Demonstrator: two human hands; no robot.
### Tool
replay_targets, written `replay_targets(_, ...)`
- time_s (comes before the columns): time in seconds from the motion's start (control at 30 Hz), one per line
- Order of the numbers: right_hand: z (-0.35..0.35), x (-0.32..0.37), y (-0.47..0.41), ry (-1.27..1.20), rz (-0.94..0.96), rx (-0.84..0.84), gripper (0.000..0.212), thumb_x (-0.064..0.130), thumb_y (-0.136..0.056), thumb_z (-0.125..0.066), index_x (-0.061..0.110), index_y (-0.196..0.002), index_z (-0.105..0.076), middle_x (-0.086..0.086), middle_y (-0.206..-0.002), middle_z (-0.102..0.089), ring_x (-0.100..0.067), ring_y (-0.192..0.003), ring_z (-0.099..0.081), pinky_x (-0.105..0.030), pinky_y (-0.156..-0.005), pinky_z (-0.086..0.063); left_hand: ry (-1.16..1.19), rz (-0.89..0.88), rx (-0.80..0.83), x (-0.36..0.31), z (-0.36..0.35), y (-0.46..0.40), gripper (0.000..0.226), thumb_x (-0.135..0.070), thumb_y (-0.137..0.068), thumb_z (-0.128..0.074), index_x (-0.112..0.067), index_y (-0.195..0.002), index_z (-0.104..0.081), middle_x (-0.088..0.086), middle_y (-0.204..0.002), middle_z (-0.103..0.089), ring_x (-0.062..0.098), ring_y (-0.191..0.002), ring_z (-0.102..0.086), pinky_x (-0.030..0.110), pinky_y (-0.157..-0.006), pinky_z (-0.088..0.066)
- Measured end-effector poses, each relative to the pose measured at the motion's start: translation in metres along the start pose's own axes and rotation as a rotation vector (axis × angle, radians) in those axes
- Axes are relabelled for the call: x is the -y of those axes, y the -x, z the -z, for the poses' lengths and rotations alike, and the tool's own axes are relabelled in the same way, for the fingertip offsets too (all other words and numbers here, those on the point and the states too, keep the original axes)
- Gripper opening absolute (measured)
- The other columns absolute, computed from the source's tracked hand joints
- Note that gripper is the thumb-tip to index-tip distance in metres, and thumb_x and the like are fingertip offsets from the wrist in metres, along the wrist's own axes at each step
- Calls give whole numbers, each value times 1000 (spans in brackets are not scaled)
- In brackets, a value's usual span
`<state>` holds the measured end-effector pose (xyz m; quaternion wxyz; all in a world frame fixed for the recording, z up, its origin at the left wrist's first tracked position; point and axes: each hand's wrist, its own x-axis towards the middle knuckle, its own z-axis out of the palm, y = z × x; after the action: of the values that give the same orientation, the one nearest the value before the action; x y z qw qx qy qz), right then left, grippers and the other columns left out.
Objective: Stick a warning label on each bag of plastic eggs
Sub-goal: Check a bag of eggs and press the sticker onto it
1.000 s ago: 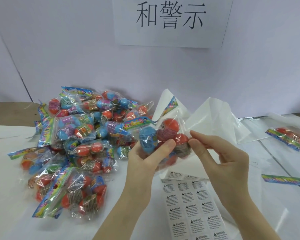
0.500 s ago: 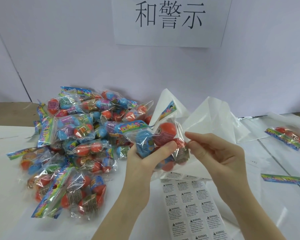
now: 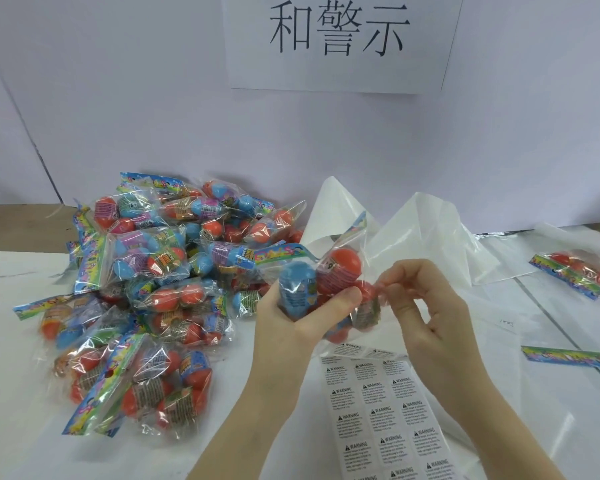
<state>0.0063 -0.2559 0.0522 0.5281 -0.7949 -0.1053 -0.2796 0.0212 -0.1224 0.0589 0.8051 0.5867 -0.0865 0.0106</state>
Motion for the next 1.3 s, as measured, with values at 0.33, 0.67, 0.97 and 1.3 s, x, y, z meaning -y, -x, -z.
replay_targets(0.33, 4, 9, -2, 14, 85, -46, 20, 18, -82, -58, 36, -90, -61, 27, -92, -65, 3, -81, -59, -6, -73, -40, 95, 71, -33, -5, 9, -5, 30, -15, -47, -84, -14, -75, -74, 12, -78, -71, 30, -72, -66, 49, -72, -55)
replay_targets(0.67, 4, 8, 1, -108, 77, -99, 18, 20, -73, -73, 36, -79, -68, 18, -74, -69, 0, -68, -63, -8, -69, -45, 6, 113, -15, -4, 0, 1, 26, -21, -43, -92, -24, -60, -72, 2, -64, -70, 20, -59, -64, 27, -51, -52)
replay_targets(0.97, 0, 4, 2, 277, 330, -233, 8, 3, -74, -68, 5, -81, -72, 4, -71, -62, -4, -69, -53, -7, -68, -42, 79, 132, -85, -4, -3, 1, 28, -36, -39, -78, -20, -61, -73, 11, -67, -71, 23, -57, -67, 20, -45, -48)
replay_targets(1.3, -3, -1, 2, 410, 370, -260, 13, -1, -81, -61, 0, -90, -71, 4, -77, -56, 0, -72, -40, -11, -69, -39, 109, 164, -67, -2, -3, 1, 30, -34, -45, -79, -13, -65, -71, 13, -69, -71, 23, -52, -64, 21, -46, -47)
